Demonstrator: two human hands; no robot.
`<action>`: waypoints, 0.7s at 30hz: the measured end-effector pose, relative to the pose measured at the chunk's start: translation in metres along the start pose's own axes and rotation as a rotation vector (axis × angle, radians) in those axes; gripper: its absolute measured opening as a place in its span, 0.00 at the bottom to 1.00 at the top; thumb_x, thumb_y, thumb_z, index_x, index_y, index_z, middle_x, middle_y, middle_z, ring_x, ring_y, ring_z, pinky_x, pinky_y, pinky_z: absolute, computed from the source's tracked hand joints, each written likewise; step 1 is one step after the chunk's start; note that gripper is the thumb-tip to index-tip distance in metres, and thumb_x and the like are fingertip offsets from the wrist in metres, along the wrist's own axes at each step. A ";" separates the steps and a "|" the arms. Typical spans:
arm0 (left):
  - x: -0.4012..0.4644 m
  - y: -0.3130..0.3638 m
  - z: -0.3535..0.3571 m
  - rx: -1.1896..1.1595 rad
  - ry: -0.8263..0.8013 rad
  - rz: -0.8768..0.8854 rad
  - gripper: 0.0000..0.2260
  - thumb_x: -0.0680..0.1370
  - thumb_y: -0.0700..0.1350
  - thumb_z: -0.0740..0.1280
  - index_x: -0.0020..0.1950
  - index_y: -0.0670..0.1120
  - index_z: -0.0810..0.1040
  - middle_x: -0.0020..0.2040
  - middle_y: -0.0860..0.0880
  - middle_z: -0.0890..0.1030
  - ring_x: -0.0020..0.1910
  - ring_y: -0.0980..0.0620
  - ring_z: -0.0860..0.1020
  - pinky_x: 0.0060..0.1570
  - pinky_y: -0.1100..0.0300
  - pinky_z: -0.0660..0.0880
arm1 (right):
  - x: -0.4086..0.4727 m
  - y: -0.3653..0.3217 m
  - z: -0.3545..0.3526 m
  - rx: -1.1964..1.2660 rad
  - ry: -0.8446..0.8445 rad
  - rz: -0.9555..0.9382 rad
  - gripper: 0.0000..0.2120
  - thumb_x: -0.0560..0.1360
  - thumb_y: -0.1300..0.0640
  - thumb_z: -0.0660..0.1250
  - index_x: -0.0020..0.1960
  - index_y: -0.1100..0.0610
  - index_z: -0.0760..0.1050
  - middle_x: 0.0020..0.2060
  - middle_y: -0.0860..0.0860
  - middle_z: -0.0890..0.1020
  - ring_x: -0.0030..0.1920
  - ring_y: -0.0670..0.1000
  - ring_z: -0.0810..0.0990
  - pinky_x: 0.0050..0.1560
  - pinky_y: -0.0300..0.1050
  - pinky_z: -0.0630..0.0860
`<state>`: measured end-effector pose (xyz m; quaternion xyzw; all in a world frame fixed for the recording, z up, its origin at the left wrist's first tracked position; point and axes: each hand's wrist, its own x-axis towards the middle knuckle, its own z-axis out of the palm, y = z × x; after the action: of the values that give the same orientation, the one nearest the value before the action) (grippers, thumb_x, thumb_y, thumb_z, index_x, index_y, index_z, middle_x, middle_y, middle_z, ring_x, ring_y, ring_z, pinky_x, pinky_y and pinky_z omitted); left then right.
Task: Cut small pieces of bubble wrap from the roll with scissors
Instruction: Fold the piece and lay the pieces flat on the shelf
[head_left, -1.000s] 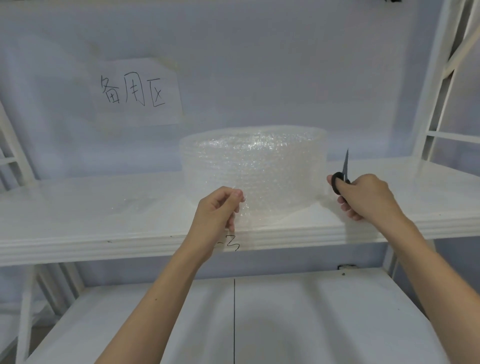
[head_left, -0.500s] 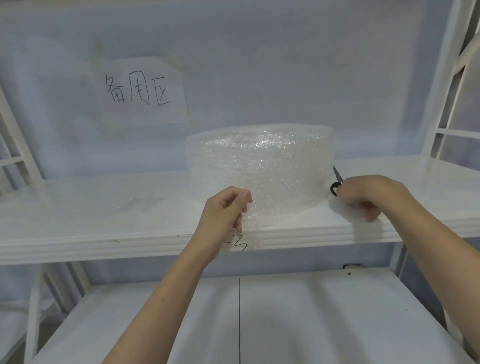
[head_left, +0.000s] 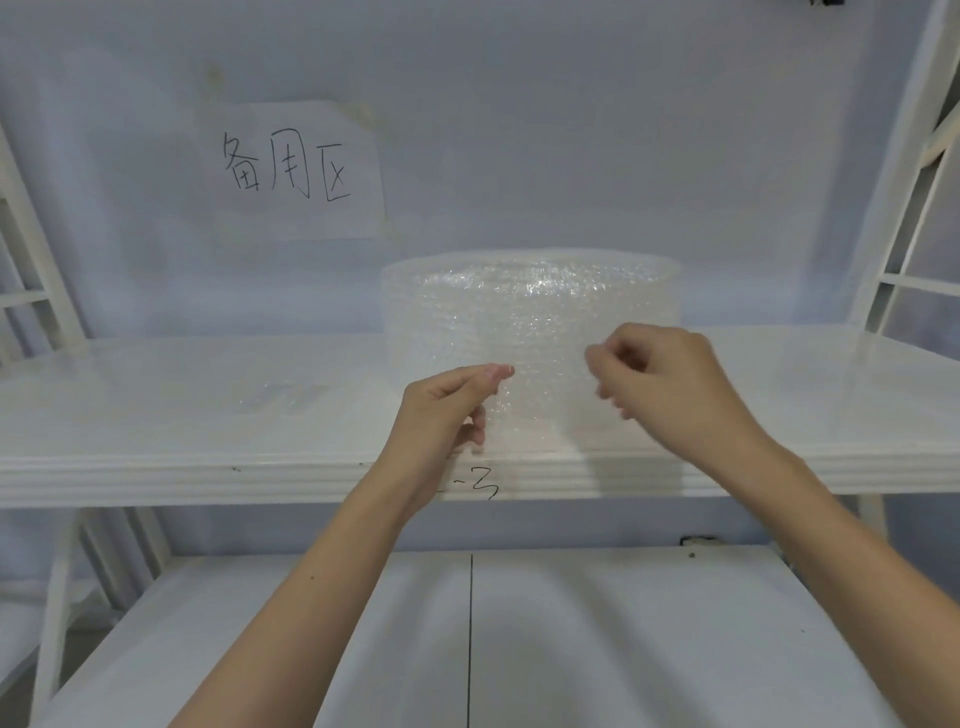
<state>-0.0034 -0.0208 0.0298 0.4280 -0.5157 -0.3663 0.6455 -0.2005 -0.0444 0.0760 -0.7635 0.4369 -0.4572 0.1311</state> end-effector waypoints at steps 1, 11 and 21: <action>0.000 0.001 -0.001 -0.036 0.011 -0.009 0.07 0.77 0.45 0.69 0.45 0.51 0.88 0.33 0.59 0.80 0.29 0.54 0.69 0.27 0.66 0.69 | -0.003 -0.010 0.008 0.092 -0.065 0.008 0.13 0.74 0.50 0.66 0.38 0.57 0.81 0.32 0.53 0.84 0.37 0.56 0.82 0.45 0.57 0.79; -0.007 0.014 -0.047 0.006 0.063 0.039 0.07 0.78 0.46 0.69 0.45 0.53 0.87 0.35 0.58 0.79 0.31 0.55 0.69 0.34 0.62 0.69 | 0.005 -0.048 0.086 0.371 -0.287 0.068 0.05 0.73 0.59 0.70 0.43 0.59 0.84 0.33 0.54 0.86 0.32 0.51 0.84 0.41 0.48 0.83; -0.009 0.013 -0.102 0.200 0.109 0.187 0.10 0.74 0.40 0.73 0.46 0.55 0.87 0.56 0.54 0.78 0.35 0.56 0.74 0.36 0.64 0.72 | 0.026 -0.063 0.143 0.866 -0.377 0.240 0.05 0.75 0.65 0.69 0.44 0.63 0.83 0.33 0.54 0.83 0.34 0.49 0.82 0.40 0.39 0.82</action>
<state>0.0950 0.0096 0.0288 0.4593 -0.5516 -0.2278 0.6580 -0.0449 -0.0561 0.0507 -0.6526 0.2602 -0.4324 0.5652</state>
